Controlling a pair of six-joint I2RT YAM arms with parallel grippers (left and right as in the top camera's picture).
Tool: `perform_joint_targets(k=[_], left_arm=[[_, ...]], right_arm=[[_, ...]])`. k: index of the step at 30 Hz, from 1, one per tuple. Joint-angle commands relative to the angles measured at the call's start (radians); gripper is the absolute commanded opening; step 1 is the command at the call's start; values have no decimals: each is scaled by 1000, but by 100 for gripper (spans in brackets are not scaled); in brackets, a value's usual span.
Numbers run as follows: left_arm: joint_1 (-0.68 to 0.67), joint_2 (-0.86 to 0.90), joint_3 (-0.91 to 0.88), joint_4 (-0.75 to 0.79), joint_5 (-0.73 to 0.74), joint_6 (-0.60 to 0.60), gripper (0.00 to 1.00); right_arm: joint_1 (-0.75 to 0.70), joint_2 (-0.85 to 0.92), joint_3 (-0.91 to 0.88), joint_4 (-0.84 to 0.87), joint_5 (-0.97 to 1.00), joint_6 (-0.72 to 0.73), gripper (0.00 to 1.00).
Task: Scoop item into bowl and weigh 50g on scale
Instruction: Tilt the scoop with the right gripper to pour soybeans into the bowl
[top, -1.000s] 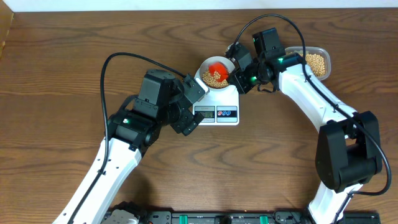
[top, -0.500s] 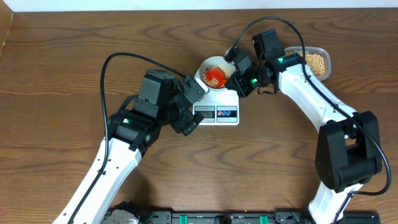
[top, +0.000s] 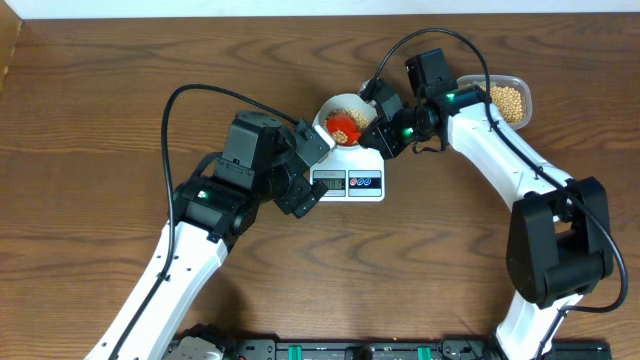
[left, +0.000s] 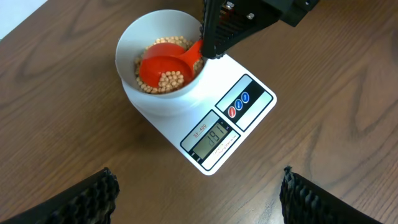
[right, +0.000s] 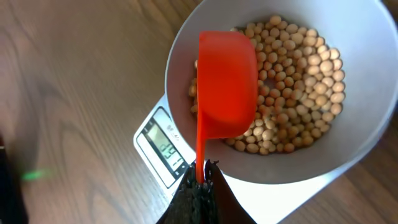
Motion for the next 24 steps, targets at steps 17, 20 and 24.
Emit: perform_joint_targets(k=[17, 20, 24], left_arm=[[2, -4, 2, 0, 12, 9, 86], [2, -4, 2, 0, 12, 9, 86], [2, -4, 2, 0, 12, 9, 86]], right_arm=[[-74, 21, -3, 105, -208, 191, 1], [-93, 21, -3, 121, -244, 211, 1], [-117, 21, -3, 137, -292, 236, 1]])
